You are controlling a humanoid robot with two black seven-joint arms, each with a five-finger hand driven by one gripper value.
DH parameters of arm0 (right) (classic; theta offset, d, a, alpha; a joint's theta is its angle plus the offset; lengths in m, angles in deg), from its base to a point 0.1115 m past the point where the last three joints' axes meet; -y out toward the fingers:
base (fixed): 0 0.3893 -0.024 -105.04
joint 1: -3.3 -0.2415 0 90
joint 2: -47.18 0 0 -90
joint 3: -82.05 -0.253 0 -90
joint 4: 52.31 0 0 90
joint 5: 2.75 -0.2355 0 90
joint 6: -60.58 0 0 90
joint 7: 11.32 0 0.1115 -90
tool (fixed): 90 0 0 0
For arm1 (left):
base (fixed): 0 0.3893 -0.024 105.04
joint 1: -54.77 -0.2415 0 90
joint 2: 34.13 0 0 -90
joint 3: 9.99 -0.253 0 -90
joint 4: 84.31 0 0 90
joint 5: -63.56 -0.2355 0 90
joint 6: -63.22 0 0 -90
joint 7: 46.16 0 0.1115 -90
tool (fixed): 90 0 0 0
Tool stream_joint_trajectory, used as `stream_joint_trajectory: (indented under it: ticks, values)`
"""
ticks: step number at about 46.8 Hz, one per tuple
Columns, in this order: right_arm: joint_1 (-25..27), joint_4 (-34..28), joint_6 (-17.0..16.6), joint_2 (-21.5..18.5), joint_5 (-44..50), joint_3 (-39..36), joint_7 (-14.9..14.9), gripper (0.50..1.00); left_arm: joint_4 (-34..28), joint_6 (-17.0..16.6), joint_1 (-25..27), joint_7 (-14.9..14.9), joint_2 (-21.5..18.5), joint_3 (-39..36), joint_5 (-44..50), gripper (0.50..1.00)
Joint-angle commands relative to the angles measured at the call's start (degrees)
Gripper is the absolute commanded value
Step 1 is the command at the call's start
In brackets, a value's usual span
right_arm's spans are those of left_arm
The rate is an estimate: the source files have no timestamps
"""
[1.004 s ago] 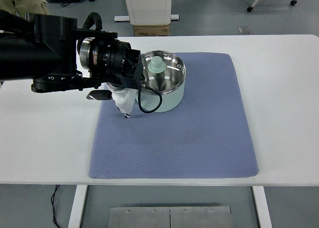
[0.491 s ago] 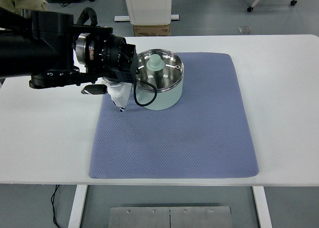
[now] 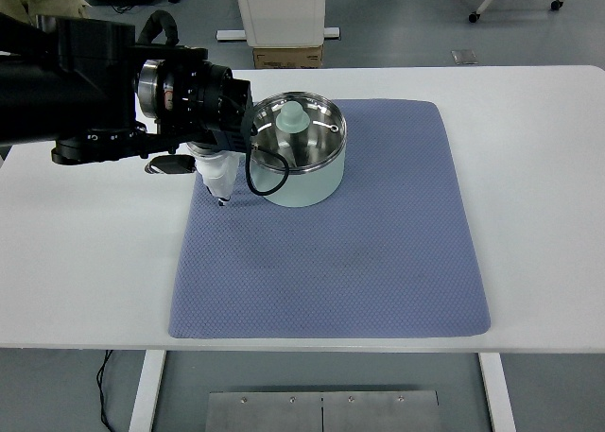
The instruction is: Rotate green pot handle
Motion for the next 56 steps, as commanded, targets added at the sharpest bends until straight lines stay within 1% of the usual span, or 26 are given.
stream_joint_trajectory:
  ticks: [1, 13, 22, 38, 56]
  values:
    - [0.0, 0.0, 0.0, 0.0, 0.0, -0.1, 0.0, 1.0, 0.6, -0.1, 0.0, 0.0, 0.4, -0.1, 0.0, 1.0]
    - [0.0, 0.0, 0.0, 0.0, 0.0, 0.1, 0.0, 1.0, 1.3, -0.3, 0.0, 0.0, 0.5, -0.7, 0.0, 1.0]
    - [0.0, 0.0, 0.0, 0.0, 0.0, 0.1, 0.0, 1.0, 0.6, -1.3, 0.0, 0.0, 0.6, -0.3, 0.0, 1.0]
    - [0.0, 0.0, 0.0, 0.0, 0.0, -0.1, 0.0, 1.0, -4.1, -1.3, 0.1, 0.0, 0.5, 3.2, 0.0, 1.0]
    - [0.0, 0.0, 0.0, 0.0, 0.0, -0.1, 0.0, 1.0, -9.5, -1.1, 0.0, 0.0, 1.2, 3.7, 0.0, 1.0]
